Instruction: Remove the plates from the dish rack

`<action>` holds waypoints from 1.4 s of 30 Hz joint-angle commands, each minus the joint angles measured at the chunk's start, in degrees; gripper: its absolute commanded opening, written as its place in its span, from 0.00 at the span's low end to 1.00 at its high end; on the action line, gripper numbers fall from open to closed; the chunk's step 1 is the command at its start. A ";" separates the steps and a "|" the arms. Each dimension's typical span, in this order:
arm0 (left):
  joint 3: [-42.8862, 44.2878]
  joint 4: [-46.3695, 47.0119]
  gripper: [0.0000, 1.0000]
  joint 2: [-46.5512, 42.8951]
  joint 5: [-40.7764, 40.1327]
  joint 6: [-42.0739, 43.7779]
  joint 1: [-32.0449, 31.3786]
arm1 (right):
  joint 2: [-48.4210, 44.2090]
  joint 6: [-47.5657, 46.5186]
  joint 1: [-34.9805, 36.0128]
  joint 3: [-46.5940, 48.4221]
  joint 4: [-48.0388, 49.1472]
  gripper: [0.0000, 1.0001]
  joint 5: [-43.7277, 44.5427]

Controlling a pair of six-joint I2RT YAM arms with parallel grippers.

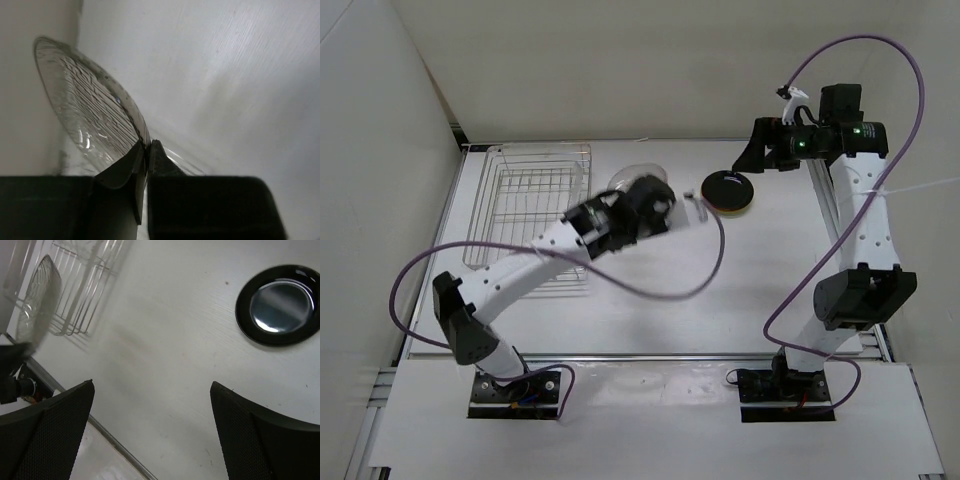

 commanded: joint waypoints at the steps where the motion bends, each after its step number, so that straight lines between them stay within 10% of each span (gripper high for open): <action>1: -10.99 11.06 0.11 -7.30 -27.72 20.86 -9.43 | -1.45 -0.74 3.64 3.37 -2.58 1.00 -3.41; 13: -18.14 22.88 0.11 -4.60 -39.35 34.73 -26.15 | -5.32 -2.41 13.84 -4.27 -1.43 0.97 -0.85; 39: -12.43 24.82 0.11 2.70 -37.68 32.36 -27.30 | -6.91 0.40 14.99 -8.59 1.91 0.05 -4.10; 42: -11.82 22.27 0.29 3.23 -37.07 29.47 -27.30 | -7.43 2.76 14.99 -9.11 3.14 0.02 -2.26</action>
